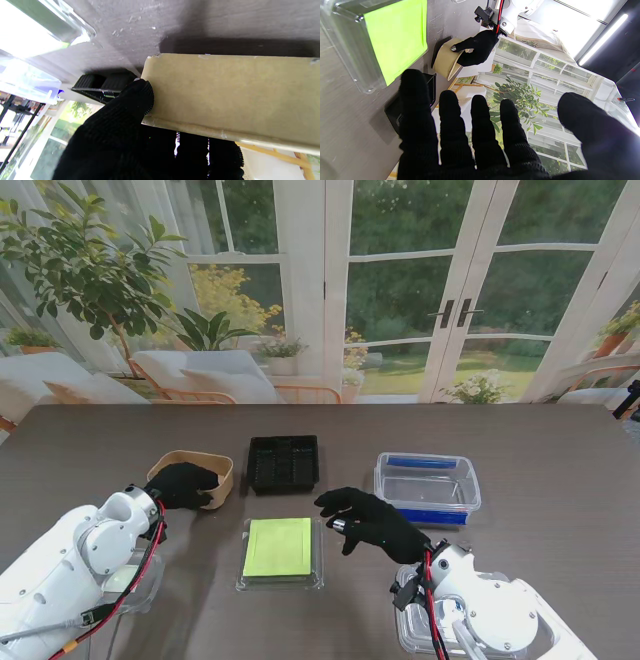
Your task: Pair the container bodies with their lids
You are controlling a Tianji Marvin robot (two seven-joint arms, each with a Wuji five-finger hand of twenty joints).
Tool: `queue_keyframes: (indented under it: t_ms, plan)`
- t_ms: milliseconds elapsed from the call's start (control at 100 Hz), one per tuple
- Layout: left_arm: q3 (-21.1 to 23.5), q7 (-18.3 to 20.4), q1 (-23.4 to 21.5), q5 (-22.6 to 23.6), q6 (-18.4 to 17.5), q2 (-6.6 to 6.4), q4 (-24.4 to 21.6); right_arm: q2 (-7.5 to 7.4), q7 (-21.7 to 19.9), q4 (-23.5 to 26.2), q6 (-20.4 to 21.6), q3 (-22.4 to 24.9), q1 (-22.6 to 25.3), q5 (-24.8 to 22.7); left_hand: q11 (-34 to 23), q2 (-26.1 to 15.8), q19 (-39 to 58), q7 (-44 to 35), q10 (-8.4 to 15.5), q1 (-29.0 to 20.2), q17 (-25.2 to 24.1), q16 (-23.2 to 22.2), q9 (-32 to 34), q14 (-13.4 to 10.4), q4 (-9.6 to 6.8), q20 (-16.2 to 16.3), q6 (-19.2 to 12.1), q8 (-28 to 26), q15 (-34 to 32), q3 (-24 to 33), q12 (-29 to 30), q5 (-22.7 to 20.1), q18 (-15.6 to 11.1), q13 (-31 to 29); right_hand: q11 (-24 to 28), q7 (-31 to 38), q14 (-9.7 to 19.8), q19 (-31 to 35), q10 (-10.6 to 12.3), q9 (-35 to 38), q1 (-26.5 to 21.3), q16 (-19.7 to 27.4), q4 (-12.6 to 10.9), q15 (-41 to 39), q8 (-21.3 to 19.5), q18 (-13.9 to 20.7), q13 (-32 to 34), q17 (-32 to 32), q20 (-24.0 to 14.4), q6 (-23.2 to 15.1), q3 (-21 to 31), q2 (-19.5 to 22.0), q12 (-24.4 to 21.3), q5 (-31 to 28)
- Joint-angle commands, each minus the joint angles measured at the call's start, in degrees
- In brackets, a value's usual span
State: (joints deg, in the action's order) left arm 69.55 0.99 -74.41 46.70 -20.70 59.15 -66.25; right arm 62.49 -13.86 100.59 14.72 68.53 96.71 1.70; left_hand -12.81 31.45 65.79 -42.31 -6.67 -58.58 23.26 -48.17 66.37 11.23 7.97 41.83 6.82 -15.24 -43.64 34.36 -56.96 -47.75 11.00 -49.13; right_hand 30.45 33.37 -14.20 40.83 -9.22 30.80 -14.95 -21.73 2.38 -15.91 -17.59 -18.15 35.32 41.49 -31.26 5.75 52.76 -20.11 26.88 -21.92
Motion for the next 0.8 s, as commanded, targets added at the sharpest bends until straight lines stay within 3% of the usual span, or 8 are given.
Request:
queue_keyframes:
  t_ms: [0, 90, 790]
  plan:
    - [-0.46, 1.36, -0.47, 0.68, 0.19, 0.47, -0.56, 0.02, -0.97, -0.03, -0.15, -0.24, 0.13, 0.09, -0.67, -1.12, 4.14, -0.04, -0.41, -2.71, 1.41, -2.3, 1.1, -1.05, 0.3, 3.19, -0.25, -0.34, -4.65, -0.17, -0.82, 0.39, 1.02, -2.11, -0.22, -0.32, 0.24, 0.27, -0.35, 0.83, 0.06, 0.6, 0.56, 0.05, 0.29, 0.93, 0.66, -29.56, -1.33, -0.22, -0.94, 1.12, -0.59, 0.42]
    - [-0.9, 1.39, -0.59, 0.16, 0.68, 0.58, -0.54, -0.01, -1.16, -0.13, -0.2, -0.3, 0.04, 0.14, -0.81, -1.26, 5.36, 0.13, -0.63, -2.7, 1.68, -3.11, 1.01, -1.37, 0.29, 4.48, 0.01, -0.37, -6.18, -0.19, -1.07, 0.49, 0.98, -2.23, -0.24, -0.34, 0.36, 0.28, -0.36, 0.82, 0.06, 0.59, 0.56, 0.05, 0.29, 0.9, 0.63, -29.57, -1.31, -0.22, -1.02, 1.21, -0.6, 0.44]
    - [-4.43, -1.89, 1.87, -1.89, -0.38, 1.34, 3.54, -0.1, -2.08, -0.49, -1.03, -0.59, -0.34, 0.88, -0.97, -1.95, 4.75, 0.68, -0.96, -3.04, 1.11, -3.24, 0.26, -1.52, 0.07, 5.66, 0.38, -0.59, -6.16, -0.6, -1.82, 0.98, 0.44, -1.51, -0.26, -0.52, 0.18, 0.14, -0.51, 0.67, -0.15, 0.58, 0.52, 0.1, 0.31, 0.98, 0.57, -29.71, -1.27, -0.02, -1.37, 1.74, -0.59, 0.5]
